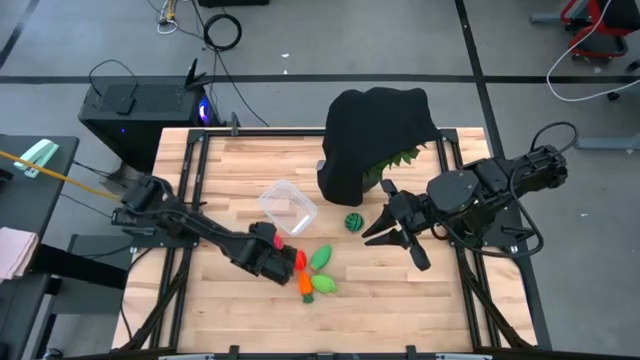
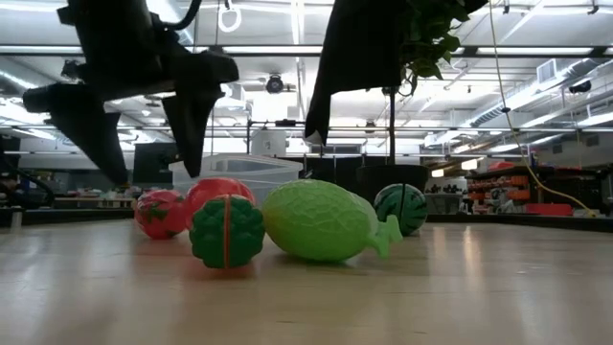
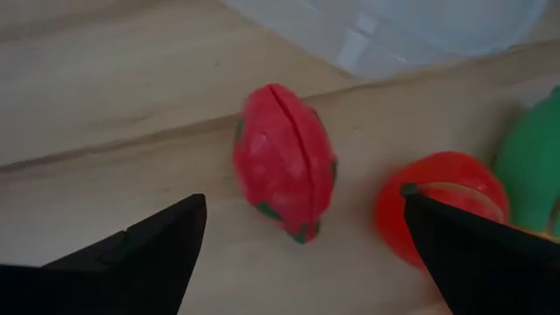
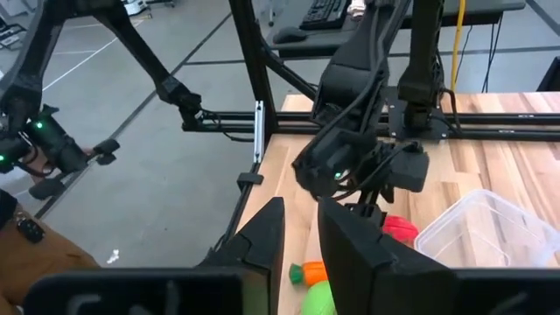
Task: Pick and placing Produce into tupperware
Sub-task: Put the red dragon fruit into the transparent bin
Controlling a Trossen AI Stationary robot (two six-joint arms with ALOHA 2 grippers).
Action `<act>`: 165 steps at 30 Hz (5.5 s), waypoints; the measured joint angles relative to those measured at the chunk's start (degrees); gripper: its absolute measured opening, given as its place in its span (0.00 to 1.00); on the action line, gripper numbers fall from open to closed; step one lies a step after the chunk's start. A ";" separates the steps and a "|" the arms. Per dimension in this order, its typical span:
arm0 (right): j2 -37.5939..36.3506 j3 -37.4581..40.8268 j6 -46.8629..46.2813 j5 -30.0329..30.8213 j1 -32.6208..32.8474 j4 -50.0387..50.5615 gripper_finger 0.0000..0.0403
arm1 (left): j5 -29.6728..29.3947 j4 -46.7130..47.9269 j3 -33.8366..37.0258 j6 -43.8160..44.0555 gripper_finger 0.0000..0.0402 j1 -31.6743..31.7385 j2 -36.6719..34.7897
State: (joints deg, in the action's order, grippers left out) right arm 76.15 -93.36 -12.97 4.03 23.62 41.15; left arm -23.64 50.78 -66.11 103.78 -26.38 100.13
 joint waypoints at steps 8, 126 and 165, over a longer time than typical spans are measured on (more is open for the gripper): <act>-0.34 0.00 -0.29 0.00 0.00 -0.15 0.20 | -3.26 1.83 0.02 5.86 0.99 -1.80 4.12; -0.36 -0.02 0.23 0.00 0.02 -5.99 0.18 | -7.32 -7.10 3.43 10.53 0.63 -5.95 6.50; -0.36 -0.02 -0.19 0.02 0.00 -6.73 0.18 | -18.97 -11.26 3.39 -33.06 0.61 10.76 -14.11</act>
State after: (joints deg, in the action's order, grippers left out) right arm 75.79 -93.38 -13.16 4.05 23.62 34.41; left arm -42.61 39.52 -62.72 70.72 -15.62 86.02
